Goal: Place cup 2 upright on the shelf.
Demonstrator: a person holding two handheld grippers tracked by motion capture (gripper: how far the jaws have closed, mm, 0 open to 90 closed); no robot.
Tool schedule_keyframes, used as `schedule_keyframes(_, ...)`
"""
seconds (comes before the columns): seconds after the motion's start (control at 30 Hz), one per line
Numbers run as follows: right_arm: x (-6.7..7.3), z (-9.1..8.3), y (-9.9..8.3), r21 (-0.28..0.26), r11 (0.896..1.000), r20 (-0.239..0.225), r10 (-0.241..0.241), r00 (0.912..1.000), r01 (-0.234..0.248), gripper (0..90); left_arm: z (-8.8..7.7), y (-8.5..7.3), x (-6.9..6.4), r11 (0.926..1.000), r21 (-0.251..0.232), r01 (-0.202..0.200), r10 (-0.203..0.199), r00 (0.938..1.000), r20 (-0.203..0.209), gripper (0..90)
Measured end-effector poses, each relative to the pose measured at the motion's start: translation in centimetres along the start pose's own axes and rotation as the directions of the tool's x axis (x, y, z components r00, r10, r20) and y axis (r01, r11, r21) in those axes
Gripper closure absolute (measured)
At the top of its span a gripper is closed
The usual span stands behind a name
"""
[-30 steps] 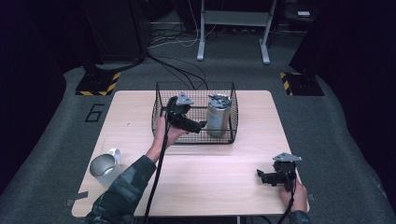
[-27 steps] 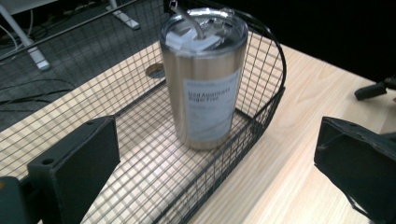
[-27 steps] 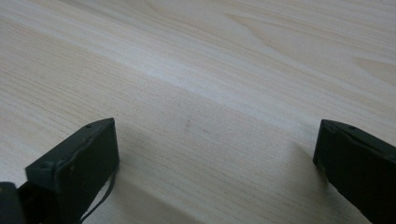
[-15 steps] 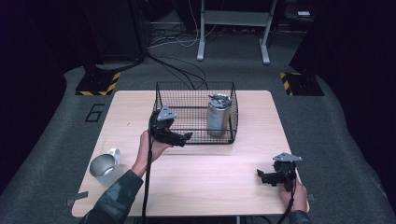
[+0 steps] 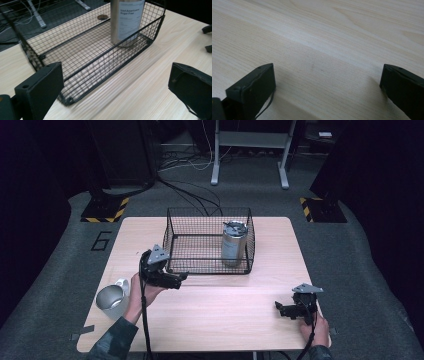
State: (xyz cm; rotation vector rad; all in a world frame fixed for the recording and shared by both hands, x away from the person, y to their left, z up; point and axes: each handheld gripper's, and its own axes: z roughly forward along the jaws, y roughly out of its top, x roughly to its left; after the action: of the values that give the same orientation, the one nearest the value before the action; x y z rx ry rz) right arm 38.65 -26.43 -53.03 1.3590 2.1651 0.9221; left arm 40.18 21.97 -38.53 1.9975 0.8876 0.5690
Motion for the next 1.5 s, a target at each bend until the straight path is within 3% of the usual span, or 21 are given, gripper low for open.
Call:
schedule_keyframes(0.23, 0.0, 0.0, 0.0, 0.000, 1.000, 0.000, 0.000, 1.0000, 0.000, 0.0, -1.9, -2.1, 0.4, 0.9997, 0.022, 0.011, -0.010, 0.9980, -0.062, 0.0)
schedule_keyframes(0.43, 0.0, 0.0, 0.0, 0.000, 1.000, 0.000, 0.000, 1.0000, 0.000, 0.0, -4.2, -3.9, 1.3, 0.9989, -0.003, 0.048, -0.048, 0.9924, -0.113, 0.1)
schedule_keyframes(0.6, 0.0, 0.0, 0.0, 0.000, 1.000, 0.000, 0.000, 1.0000, 0.000, 0.0, -6.2, -5.8, 2.4, 0.9945, -0.022, 0.102, -0.105, 0.9809, -0.164, 0.1)
schedule_keyframes(0.8, 0.0, 0.0, 0.0, 0.000, 1.000, 0.000, 0.000, 1.0000, 0.000, 0.0, -7.3, -7.7, 3.3, 0.9886, -0.044, 0.144, -0.150, 0.9710, -0.186, 0.1)
schedule_keyframes(1.07, 0.0, 0.0, 0.0, 0.000, 1.000, 0.000, 0.000, 1.0000, 0.000, 0.0, -8.5, -8.6, 3.9, 0.9869, -0.054, 0.152, -0.161, 0.9599, -0.230, 0.1)
schedule_keyframes(1.33, 0.0, 0.0, 0.0, 0.000, 1.000, 0.000, 0.000, 1.0000, 0.000, 0.0, -10.0, -10.1, 4.8, 0.9776, -0.077, 0.196, -0.210, 0.9366, -0.281, 0.1)
schedule_keyframes(1.5, 0.0, 0.0, 0.0, 0.000, 1.000, 0.000, 0.000, 1.0000, 0.000, 0.0, -10.8, -11.0, 5.1, 0.9745, -0.073, 0.212, -0.224, 0.9277, -0.298, 0.1)
